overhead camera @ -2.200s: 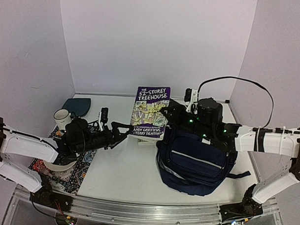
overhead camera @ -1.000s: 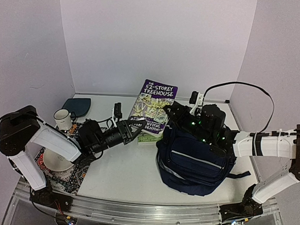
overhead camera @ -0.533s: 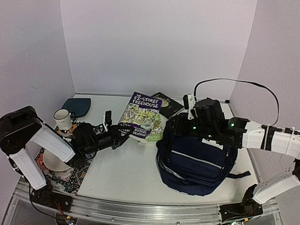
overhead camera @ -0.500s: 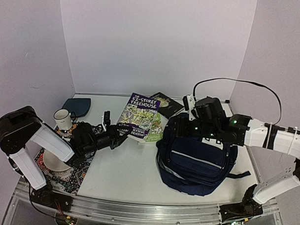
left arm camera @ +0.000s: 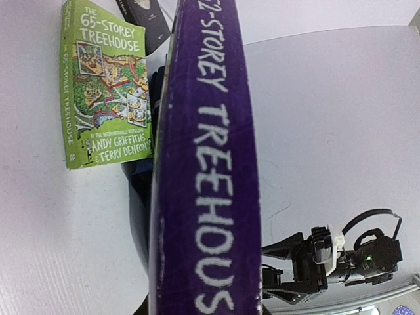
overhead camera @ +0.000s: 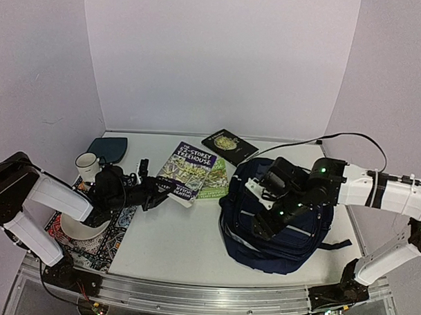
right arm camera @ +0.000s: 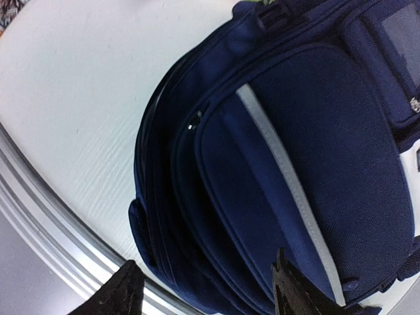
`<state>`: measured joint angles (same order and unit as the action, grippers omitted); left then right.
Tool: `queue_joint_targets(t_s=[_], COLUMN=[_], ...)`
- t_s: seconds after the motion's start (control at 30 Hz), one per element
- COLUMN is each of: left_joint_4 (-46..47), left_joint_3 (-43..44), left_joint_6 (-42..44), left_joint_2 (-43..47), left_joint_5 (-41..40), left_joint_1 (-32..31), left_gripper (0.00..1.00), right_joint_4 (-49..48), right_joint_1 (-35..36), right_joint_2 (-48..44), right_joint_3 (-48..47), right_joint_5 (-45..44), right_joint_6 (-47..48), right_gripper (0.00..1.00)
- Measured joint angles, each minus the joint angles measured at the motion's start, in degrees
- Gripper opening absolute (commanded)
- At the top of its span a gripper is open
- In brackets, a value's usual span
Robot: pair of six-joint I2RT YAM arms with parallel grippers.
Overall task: Pack the student bag
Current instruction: Pick up the largest pocket of the bag from the student bag.
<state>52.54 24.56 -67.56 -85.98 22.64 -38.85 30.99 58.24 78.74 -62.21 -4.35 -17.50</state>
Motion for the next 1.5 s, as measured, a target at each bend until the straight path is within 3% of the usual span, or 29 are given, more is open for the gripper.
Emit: queue_joint_targets(t_s=[0.27, 0.47, 0.6, 0.8, 0.9, 1.5], left_joint_4=[-7.0, -11.3, -13.8, -15.8, -16.6, -18.2], left_joint_3=[0.2, 0.9, 1.5, 1.6, 1.6, 2.3], left_joint_6=[1.2, 2.3, 3.3, 3.7, 3.6, 2.0], left_joint_2=[0.2, 0.2, 0.2, 1.2, 1.6, 4.0], left_joint_5=[4.3, 7.0, 8.6, 11.0, 12.6, 18.2], left_joint_1=[1.8, 1.8, 1.8, 1.8, 1.8, -1.5], left_gripper=[0.0, 0.0, 0.0, 0.0, 0.0, 0.0], right_joint_4=[3.6, 3.7, 3.7, 3.6, 3.6, 6.4], right_joint_1=[2.4, 2.6, 2.6, 2.6, 2.7, 2.8], right_joint_2=[4.2, 7.8, 10.2, 12.7, 12.9, 7.3], right_joint_3=[0.1, 0.1, 0.1, 0.1, -0.2, -12.0], right_joint_5=[3.1, 3.2, 3.3, 3.0, 1.7, -26.2], right_joint_6=[2.5, 3.9, 4.9, 5.0, 4.7, 0.5], right_gripper=[0.67, 0.59, 0.46, 0.09, 0.0, 0.0])
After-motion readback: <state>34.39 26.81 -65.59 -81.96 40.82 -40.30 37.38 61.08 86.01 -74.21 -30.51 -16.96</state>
